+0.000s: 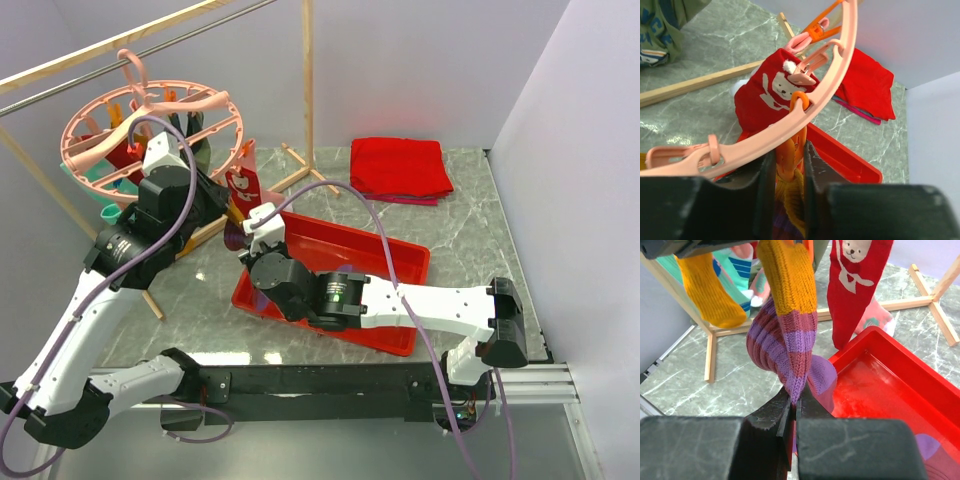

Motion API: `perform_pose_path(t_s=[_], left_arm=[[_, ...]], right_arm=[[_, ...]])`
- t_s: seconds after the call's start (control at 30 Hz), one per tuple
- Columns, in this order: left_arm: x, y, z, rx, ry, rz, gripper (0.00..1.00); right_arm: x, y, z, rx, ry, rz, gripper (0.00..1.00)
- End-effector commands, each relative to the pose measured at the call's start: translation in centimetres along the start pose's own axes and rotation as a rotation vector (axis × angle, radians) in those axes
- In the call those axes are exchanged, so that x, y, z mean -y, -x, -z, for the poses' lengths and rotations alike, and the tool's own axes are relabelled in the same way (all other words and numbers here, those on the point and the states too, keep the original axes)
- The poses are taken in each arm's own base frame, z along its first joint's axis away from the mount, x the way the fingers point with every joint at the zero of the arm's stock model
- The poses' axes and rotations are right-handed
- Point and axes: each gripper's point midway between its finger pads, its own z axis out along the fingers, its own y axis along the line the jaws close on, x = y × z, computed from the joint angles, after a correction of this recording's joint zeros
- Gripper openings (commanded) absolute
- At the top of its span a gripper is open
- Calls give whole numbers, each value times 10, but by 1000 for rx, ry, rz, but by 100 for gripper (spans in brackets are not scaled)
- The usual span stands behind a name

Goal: Remove the socks clipped to the hanger

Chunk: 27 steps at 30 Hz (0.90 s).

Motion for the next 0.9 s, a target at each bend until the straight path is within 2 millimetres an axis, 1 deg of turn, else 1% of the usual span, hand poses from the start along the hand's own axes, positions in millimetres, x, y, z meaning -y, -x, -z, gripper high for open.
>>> perform_pose_path(t_s=[0.0, 0.03, 0.07, 0.13, 0.2, 0.23, 0.27, 0.3, 0.33, 0.37, 0.4, 0.43, 0.47, 0.5, 0.53, 0.57, 0.6, 0.63, 0.67, 0.7, 0.73, 0.77, 0.8, 0.83, 0.87], left_arm=[[6, 22, 5, 87, -24, 18, 13], [6, 22, 6, 88, -26, 16, 9], [7, 24, 7, 95, -35, 20, 1], [8, 24, 10, 97, -45, 20, 1], [8, 24, 10, 95, -45, 18, 1], [8, 23, 10, 92, -51, 14, 1], [8, 23, 11, 94, -53, 16, 1], [9, 24, 11, 96, -61, 17, 1], [9, 23, 13, 97, -68, 20, 1], [9, 23, 13, 98, -71, 22, 1], [11, 24, 14, 102, -81, 26, 1], [11, 23, 14, 100, -84, 24, 1], [12, 22, 14, 93, -89, 23, 1], [13, 20, 13, 85, -96, 20, 1], [16, 19, 12, 79, -105, 15, 1], [19, 17, 12, 63, -120, 13, 1], [20, 15, 12, 54, -128, 12, 5], [24, 14, 14, 47, -148, 10, 11], [28, 12, 15, 35, -174, 4, 25], [30, 12, 17, 33, -187, 3, 33], [32, 14, 20, 41, -206, 7, 38], [34, 14, 21, 42, -221, 2, 46], [36, 13, 23, 37, -242, -6, 50], [38, 14, 26, 41, -255, -7, 54], [41, 15, 27, 41, -273, -9, 60]], right_arm=[[6, 24, 15, 62, -4, -50, 0], [7, 24, 16, 63, -6, -55, 0], [9, 22, 16, 58, -8, -52, 0], [12, 20, 18, 53, -16, -58, 0], [16, 12, 19, 39, -26, -66, 0], [19, 12, 22, 37, -27, -78, 0], [22, 2, 23, 23, -35, -71, 0], [27, 3, 26, 25, -39, -89, 0], [29, -2, 27, 20, -44, -87, 0], [34, -12, 28, 4, -53, -79, 0], [39, -10, 32, 8, -56, -97, 0], [43, -15, 34, -3, -63, -93, 0], [49, -25, 35, -19, -78, -84, 0], [54, -28, 37, -24, -83, -99, 0], [63, -26, 41, -22, -94, -114, 0], [71, -38, 43, -43, -105, -104, 0], [80, -34, 49, -34, -109, -146, 0], [91, -42, 51, -53, -132, -141, 0], [101, -53, 54, -74, -149, -136, 0], [110, -50, 61, -67, -151, -175, 0], [125, -57, 63, -84, -182, -173, 0], [135, -68, 67, -107, -196, -167, 0], [145, -65, 73, -101, -197, -208, 0], [154, -71, 77, -118, -210, -208, 0], [170, -81, 78, -136, -238, -205, 0]])
